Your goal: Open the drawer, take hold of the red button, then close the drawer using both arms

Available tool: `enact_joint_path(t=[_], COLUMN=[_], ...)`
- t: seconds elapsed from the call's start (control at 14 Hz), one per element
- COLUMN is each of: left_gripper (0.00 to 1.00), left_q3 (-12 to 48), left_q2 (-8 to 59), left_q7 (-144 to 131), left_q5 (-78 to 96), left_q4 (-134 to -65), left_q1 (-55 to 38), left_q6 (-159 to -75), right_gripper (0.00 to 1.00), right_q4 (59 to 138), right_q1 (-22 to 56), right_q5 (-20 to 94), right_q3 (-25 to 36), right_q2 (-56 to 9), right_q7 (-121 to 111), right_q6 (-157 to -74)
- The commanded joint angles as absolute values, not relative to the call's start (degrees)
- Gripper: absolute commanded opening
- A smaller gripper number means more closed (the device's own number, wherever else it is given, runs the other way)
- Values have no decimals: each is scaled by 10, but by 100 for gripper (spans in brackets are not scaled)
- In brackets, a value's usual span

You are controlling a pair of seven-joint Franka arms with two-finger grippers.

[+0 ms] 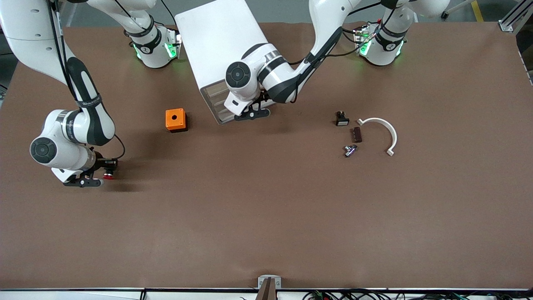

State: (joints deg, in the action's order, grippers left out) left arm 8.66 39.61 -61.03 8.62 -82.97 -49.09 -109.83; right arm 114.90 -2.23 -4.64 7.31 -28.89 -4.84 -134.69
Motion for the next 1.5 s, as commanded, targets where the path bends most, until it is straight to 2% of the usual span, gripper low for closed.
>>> enact_joint_path(t=[0.0, 0.07, 0.14, 0.21, 0.28, 0.5, 0.78, 1.14, 1.42], left_gripper=[100, 100, 100, 100, 100, 100, 100, 100, 100], left_q3=[63, 52, 45, 40, 37, 38, 40, 40, 40], left_q2=[373, 356, 340, 326, 317, 287, 244, 182, 128], left_q7=[-611, -609, -608, -608, -608, -602, -484, -381, -243], left_q5=[82, 77, 72, 59, 38, -55, -78, -78, -41], left_q4=[-821, -819, -818, -817, -817, -816, -816, -816, -816], left_q1=[-461, -441, -417, -395, -369, -300, -223, -150, -81], left_q6=[-1086, -1079, -1078, -1077, -1077, -1077, -1077, -1035, -990], right_gripper=[25, 43, 53, 87, 100, 100, 100, 100, 100], right_q4=[1165, 1165, 1165, 1165, 1165, 1158, 1130, 1129, 1102], right_q1=[-33, -33, -33, -33, -33, -30, -26, -16, -4], right_q5=[-58, -58, -58, -58, -58, -57, -39, -13, -13], right_q3=[64, 64, 64, 64, 64, 62, 55, 54, 54], right_q2=[-283, -283, -283, -283, -282, -271, -216, -118, -45], right_q7=[-51, -48, -46, -44, -44, -41, -40, -41, -41], right_q6=[-1362, -1362, -1360, -1358, -1358, -1339, -1224, -1157, -1071])
